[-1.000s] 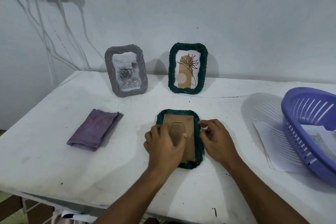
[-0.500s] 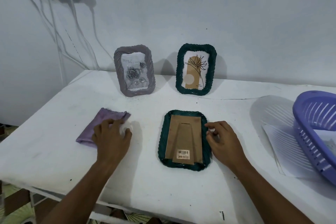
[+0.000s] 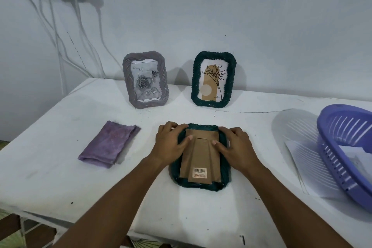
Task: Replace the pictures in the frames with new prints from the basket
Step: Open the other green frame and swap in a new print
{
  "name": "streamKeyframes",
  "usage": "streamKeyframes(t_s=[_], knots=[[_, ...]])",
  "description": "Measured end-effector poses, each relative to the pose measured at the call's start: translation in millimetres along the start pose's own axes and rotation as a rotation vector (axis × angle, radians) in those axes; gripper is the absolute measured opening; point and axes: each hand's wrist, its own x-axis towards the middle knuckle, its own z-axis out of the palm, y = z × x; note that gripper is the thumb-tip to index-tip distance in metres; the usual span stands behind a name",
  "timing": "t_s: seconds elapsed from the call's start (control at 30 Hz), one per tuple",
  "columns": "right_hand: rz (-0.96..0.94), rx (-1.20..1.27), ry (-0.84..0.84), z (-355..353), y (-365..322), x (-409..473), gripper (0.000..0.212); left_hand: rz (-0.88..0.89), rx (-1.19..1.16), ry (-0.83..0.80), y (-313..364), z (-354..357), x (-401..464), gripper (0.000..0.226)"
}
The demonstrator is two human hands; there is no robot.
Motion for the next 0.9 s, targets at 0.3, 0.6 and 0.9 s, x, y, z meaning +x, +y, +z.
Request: streamKeyframes(t_s=[0.3,0.6,0.9], knots=[[0.091,-0.062,-0.134,-7.3,-9.3,12.9,0.059,-0.055,0.107,-0.101,0.2,-0.4,14.2,0.054],[0.102,-0.073,-0.188,-11.8,-12.5,20.1,0.052,-0.089,0.102,-0.216,5.3,-8.4,26.5,0.056],[0.040,-0.072,-0.156,-7.5,-7.1,16.8,0.033,-0.094,0.002,-0.221,3.8,-9.5,30.9,0.034]])
